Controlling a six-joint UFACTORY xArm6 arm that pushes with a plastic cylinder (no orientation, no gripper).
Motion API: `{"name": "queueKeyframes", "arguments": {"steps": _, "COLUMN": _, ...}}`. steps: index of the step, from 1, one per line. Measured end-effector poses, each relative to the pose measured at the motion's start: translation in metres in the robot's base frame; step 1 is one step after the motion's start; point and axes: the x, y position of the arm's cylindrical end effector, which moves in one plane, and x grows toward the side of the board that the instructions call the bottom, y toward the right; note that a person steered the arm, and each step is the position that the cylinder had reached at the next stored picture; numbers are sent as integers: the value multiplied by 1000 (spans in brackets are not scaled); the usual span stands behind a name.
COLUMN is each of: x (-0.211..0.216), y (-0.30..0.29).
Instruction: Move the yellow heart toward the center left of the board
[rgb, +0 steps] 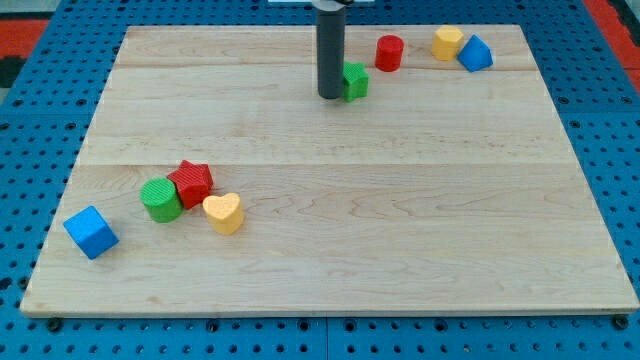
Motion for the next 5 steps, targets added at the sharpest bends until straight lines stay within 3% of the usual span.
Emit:
{"name": "queueKeyframes", "arguments": {"steps": 2, "x": -2, "y": 90}}
{"name": "queueKeyframes", "arguments": {"steps": 3, "x": 52, "y": 101}}
{"name": "queueKeyframes", "arguments": {"steps": 5, "x": 227, "y": -10}}
